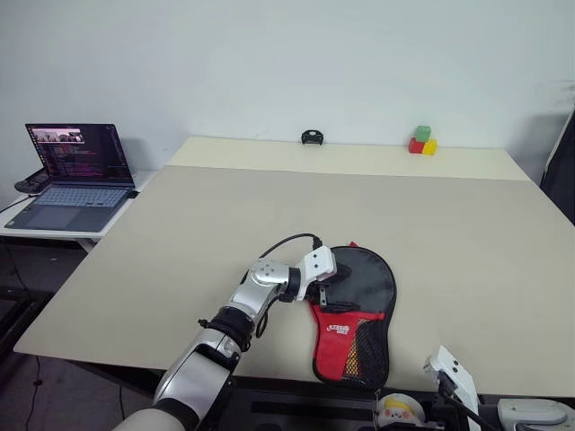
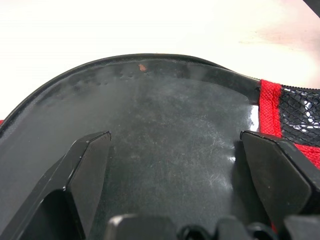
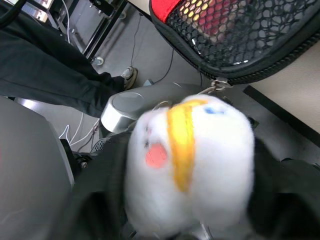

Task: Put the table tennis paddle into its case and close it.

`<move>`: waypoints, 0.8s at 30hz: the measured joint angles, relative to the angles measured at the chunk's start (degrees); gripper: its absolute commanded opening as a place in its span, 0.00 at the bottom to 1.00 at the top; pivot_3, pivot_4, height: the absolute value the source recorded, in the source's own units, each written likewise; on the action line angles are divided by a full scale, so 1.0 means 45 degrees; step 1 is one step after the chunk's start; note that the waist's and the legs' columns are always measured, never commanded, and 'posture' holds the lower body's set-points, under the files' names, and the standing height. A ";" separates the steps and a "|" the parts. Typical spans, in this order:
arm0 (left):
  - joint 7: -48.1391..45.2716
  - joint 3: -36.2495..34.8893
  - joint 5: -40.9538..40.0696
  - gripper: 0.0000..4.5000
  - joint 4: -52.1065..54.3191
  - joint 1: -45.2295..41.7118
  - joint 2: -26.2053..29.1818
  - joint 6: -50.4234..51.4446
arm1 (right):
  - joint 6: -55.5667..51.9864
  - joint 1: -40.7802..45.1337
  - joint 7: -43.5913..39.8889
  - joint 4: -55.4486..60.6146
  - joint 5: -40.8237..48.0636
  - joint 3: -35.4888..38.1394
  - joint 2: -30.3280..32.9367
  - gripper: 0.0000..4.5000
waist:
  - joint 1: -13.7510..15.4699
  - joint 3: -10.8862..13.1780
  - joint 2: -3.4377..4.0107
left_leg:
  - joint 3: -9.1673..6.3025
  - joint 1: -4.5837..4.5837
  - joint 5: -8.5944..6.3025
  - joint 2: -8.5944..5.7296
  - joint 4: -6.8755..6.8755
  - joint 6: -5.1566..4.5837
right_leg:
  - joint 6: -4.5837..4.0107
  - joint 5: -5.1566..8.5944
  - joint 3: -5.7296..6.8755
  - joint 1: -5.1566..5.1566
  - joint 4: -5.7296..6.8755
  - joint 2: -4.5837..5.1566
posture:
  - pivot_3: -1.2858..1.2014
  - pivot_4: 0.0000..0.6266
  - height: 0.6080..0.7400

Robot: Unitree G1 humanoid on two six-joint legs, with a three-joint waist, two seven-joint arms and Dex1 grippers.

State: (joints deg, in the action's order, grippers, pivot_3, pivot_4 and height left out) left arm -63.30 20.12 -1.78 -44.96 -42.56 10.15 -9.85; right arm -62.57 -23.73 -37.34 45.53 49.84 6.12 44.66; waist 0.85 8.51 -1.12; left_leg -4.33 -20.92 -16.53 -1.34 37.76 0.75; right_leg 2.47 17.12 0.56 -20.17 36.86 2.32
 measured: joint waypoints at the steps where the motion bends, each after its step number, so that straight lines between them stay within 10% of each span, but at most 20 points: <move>1: 0.0006 0.0000 0.0003 1.00 -0.0002 -0.0002 -0.0002 -0.0001 | 0.0181 -0.0040 -0.0024 0.0106 -0.0050 0.0003 0.0077 0.95 | 0.0005 0.0001 0.0000 | 0.0000 0.0000 0.0000 0.0000 0.0000 0.0000 | 0.0000 0.0000 0.0000 0.0000 0.0000 0.0000 | 0.52 0.24 1.00; 11: 0.0027 0.0000 0.0038 1.00 -0.0187 -0.0107 -0.0088 -0.0100 | 0.1566 0.0224 -0.0968 0.0642 0.0264 0.1426 0.0753 0.95 | 0.0064 0.0013 -0.0009 | 0.0001 0.0000 0.0000 0.0000 0.0002 0.0002 | 0.0010 0.0006 0.0001 0.0001 -0.0004 0.0003 | 0.52 0.24 1.00; 24: -0.0084 -0.0087 0.0018 1.00 0.0289 -0.0021 -0.0033 0.0021 | 0.4097 0.5311 -0.1945 -0.4368 -0.0989 0.2386 0.0958 0.95 | 0.0099 0.0111 0.0021 | 0.0009 -0.0013 0.0001 -0.0006 0.0006 -0.0001 | 0.0009 0.0003 -0.0005 -0.0001 -0.0001 0.0007 | 0.52 0.24 1.00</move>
State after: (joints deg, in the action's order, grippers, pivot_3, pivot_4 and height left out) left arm -63.68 19.72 -1.70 -43.66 -42.66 10.00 -9.76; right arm -44.13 0.17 -46.10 25.88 45.39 16.85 48.97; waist 1.30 9.01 -1.02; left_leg -4.29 -20.98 -16.53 -1.37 37.79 0.75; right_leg 2.51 17.14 0.54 -20.17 36.86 2.35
